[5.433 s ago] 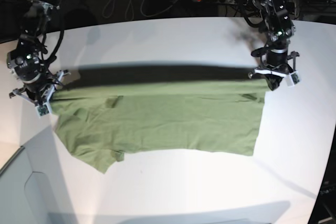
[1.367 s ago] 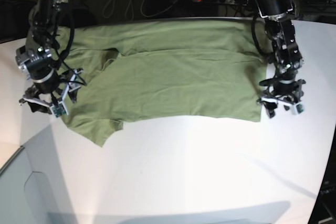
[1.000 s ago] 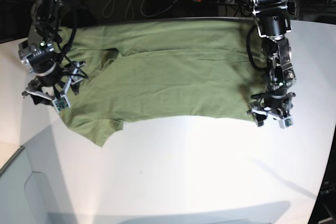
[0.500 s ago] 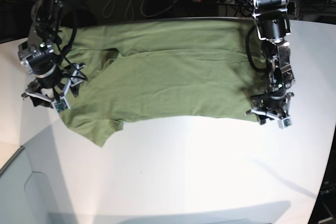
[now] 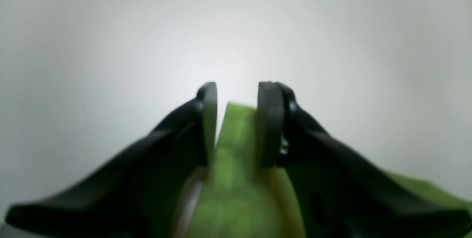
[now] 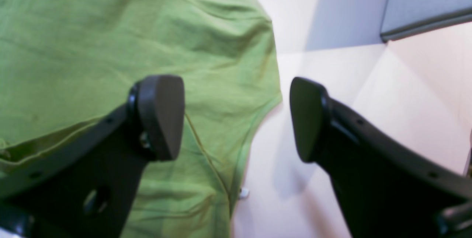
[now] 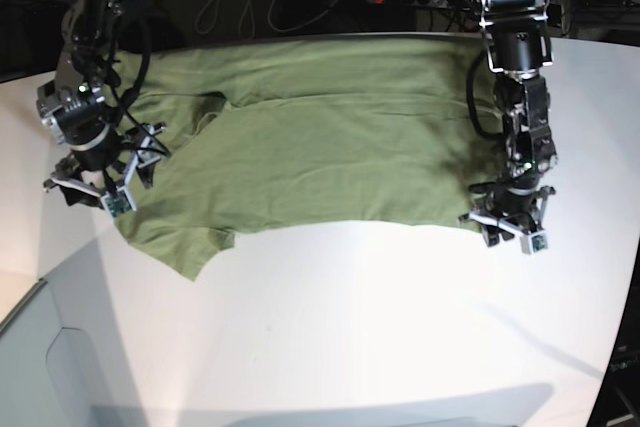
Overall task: Fold the T-shirt properly
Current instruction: 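Move both grippers to the hem corners of the shirt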
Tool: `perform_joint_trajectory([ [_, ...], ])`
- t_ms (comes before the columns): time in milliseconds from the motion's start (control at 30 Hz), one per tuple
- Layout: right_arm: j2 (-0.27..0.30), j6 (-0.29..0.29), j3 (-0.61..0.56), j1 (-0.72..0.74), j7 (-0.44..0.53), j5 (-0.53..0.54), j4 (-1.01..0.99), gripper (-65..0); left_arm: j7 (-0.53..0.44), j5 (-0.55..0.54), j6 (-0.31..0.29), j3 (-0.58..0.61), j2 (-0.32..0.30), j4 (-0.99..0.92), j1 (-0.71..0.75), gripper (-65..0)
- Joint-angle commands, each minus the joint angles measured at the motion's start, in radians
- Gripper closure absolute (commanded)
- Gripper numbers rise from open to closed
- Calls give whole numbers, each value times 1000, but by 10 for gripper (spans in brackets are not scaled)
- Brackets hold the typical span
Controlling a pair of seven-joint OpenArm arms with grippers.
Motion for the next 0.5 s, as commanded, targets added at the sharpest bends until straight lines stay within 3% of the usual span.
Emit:
perform_joint_trajectory([
  [0,9,5,3,8,19,3,16,-429,-24,-5,3,-4,-13,28,-15,-178],
  [100,9,5,3,8,19,5,16,-429,-24,-6,4,-4,-11,33,-10,-199],
  [300,9,5,3,6,19,5,16,-429,-18,0,4,-2,-7,28,-10,-390],
  [467,9,5,3,11,19,5,16,-429,-23,-1,-1,1,-7,5,-8,-378],
])
